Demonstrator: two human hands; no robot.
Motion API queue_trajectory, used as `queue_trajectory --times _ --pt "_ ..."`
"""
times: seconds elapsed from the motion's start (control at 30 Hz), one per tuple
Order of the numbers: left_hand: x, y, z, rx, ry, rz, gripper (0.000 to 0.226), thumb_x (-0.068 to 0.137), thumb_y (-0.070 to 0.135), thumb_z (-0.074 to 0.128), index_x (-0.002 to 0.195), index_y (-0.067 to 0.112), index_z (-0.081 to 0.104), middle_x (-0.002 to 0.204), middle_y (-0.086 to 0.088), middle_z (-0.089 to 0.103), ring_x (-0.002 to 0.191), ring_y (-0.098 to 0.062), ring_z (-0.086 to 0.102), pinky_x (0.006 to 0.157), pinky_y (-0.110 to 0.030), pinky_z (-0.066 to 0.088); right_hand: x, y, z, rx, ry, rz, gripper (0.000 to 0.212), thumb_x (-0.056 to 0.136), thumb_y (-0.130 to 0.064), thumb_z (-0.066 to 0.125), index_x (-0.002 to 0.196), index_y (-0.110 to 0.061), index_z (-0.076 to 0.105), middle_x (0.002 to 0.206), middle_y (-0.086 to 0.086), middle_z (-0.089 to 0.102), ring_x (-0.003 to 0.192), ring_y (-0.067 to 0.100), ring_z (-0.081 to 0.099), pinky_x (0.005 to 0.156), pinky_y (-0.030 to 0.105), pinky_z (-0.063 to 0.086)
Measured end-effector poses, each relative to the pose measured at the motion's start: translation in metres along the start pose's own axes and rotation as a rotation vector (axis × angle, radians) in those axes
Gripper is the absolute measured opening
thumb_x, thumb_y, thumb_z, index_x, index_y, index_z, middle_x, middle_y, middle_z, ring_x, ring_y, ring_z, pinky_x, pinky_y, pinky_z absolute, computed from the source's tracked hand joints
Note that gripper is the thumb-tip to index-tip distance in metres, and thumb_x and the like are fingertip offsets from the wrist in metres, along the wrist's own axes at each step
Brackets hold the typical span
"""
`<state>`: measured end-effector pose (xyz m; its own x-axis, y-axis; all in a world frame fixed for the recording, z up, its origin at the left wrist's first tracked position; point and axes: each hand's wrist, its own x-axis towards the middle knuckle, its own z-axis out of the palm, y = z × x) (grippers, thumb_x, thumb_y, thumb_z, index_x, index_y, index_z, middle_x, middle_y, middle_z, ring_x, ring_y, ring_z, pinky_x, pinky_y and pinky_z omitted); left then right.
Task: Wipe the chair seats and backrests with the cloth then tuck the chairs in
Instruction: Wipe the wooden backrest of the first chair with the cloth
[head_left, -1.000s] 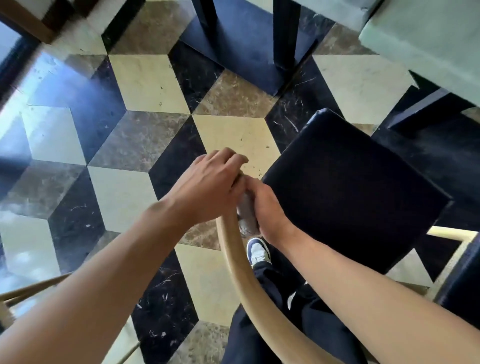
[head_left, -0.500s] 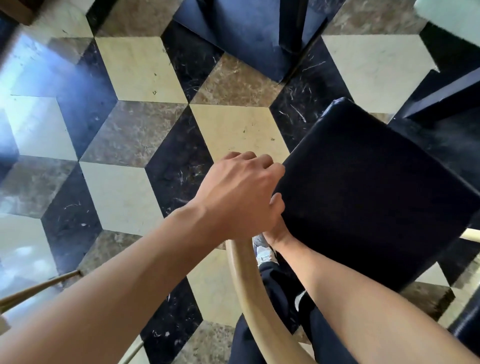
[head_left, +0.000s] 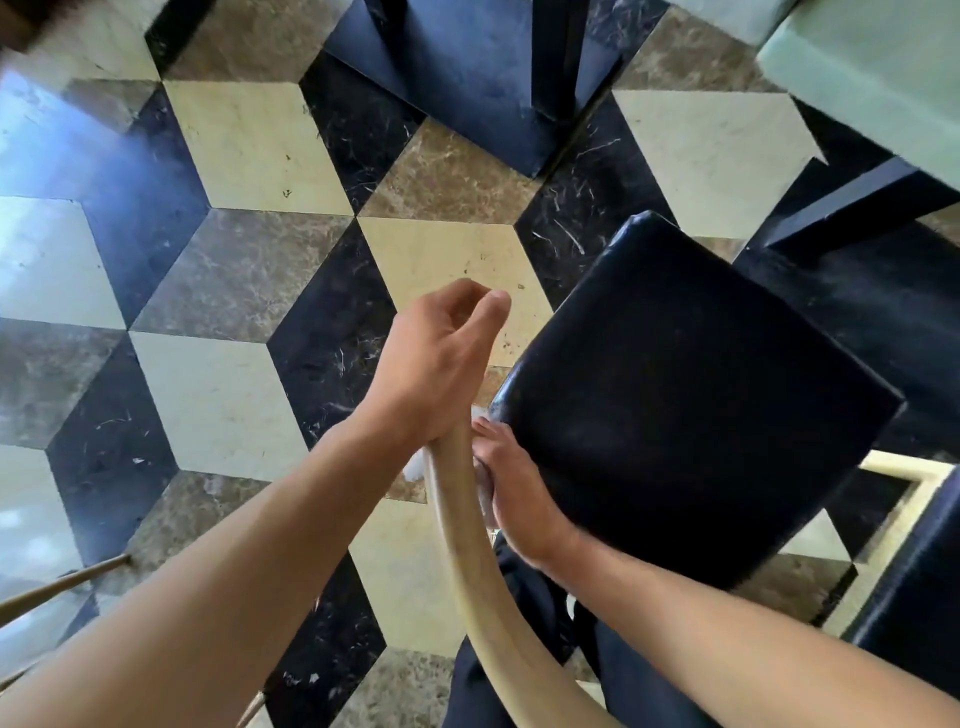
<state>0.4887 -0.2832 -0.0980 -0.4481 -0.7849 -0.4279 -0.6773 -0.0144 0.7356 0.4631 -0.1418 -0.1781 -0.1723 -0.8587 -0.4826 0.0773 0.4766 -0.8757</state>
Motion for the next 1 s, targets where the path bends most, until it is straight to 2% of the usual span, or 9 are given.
queue_trajectory --times 0.1,0.23,0.37,0.47,0.53,0.63,0.77,0.87,1.0 --pt "0.000 0.000 0.000 0.041 0.014 0.027 0.049 0.094 0.055 0.046 0.092 0.013 0.071 0.089 -0.004 0.074 0.086 -0.024 0.069 0.074 -0.048 0.056 -0.022 -0.013 0.006 0.200 0.054 -0.074 0.042 0.099 -0.036 0.034 0.088 0.000 0.052 0.088 0.007 0.052 0.093 0.028 0.049 0.095 0.047 0.040" --pt "0.002 0.000 0.000 -0.032 0.019 0.004 0.048 0.093 0.054 0.046 0.090 0.015 0.073 0.089 0.003 0.075 0.085 -0.017 0.071 0.081 -0.045 0.056 0.002 0.006 0.010 0.200 0.043 -0.073 0.034 0.097 -0.033 0.032 0.074 -0.009 0.039 0.076 -0.001 0.044 0.082 0.024 0.043 0.085 0.050 0.037" --pt "0.001 0.000 0.003 -0.005 0.082 0.009 0.050 0.093 0.053 0.045 0.085 0.012 0.072 0.083 0.005 0.075 0.080 -0.016 0.071 0.076 -0.048 0.056 0.037 0.051 0.014 0.233 0.166 0.197 0.031 0.091 -0.037 0.036 0.064 -0.026 0.048 0.074 -0.005 0.043 0.078 0.014 0.042 0.083 0.047 0.037" --pt "0.001 -0.001 0.005 0.017 0.119 0.019 0.052 0.092 0.052 0.045 0.082 0.008 0.071 0.080 0.003 0.075 0.077 -0.020 0.071 0.074 -0.050 0.056 0.055 0.074 0.011 0.155 0.194 0.235 0.031 0.088 -0.040 0.035 0.060 -0.037 0.047 0.068 -0.017 0.044 0.070 -0.001 0.042 0.083 0.033 0.040" --pt "0.003 -0.002 0.007 0.019 0.127 0.024 0.053 0.091 0.050 0.045 0.081 0.004 0.069 0.077 -0.004 0.073 0.077 -0.028 0.070 0.075 -0.052 0.055 0.064 0.076 0.010 0.114 0.156 0.209 0.035 0.083 -0.047 0.035 0.052 -0.036 0.047 0.054 -0.016 0.044 0.060 0.000 0.041 0.071 0.018 0.035" --pt "0.003 -0.003 0.007 0.080 0.157 0.053 0.058 0.090 0.049 0.043 0.084 -0.004 0.065 0.079 -0.019 0.069 0.078 -0.037 0.067 0.072 -0.054 0.054 0.062 0.063 0.005 0.065 0.122 0.214 0.040 0.081 -0.049 0.038 0.046 -0.031 0.044 0.052 -0.012 0.042 0.064 0.010 0.041 0.067 0.030 0.031" --pt "-0.001 0.004 0.005 0.181 0.183 0.071 0.059 0.090 0.054 0.039 0.081 0.001 0.064 0.075 -0.014 0.070 0.074 -0.030 0.067 0.069 -0.050 0.053 0.043 0.025 0.003 0.251 0.027 0.210 0.041 0.095 -0.024 0.042 0.054 -0.025 0.042 0.061 -0.009 0.043 0.066 0.014 0.042 0.073 0.041 0.038" --pt "-0.001 0.008 0.004 0.195 0.184 0.038 0.062 0.089 0.060 0.037 0.081 0.004 0.064 0.074 -0.010 0.070 0.075 -0.027 0.067 0.070 -0.047 0.053 0.023 -0.014 0.000 0.321 -0.089 0.271 0.032 0.088 -0.026 0.039 0.056 -0.029 0.035 0.054 -0.009 0.037 0.051 0.005 0.034 0.056 0.022 0.035" --pt "-0.006 0.007 0.002 0.218 0.173 0.045 0.068 0.090 0.065 0.031 0.079 0.005 0.062 0.073 -0.009 0.069 0.075 -0.027 0.066 0.071 -0.048 0.053 -0.013 -0.043 -0.002 0.504 0.056 0.349 0.040 0.093 -0.038 0.048 0.062 -0.020 0.066 0.060 -0.001 0.064 0.059 0.008 0.061 0.067 0.030 0.051"
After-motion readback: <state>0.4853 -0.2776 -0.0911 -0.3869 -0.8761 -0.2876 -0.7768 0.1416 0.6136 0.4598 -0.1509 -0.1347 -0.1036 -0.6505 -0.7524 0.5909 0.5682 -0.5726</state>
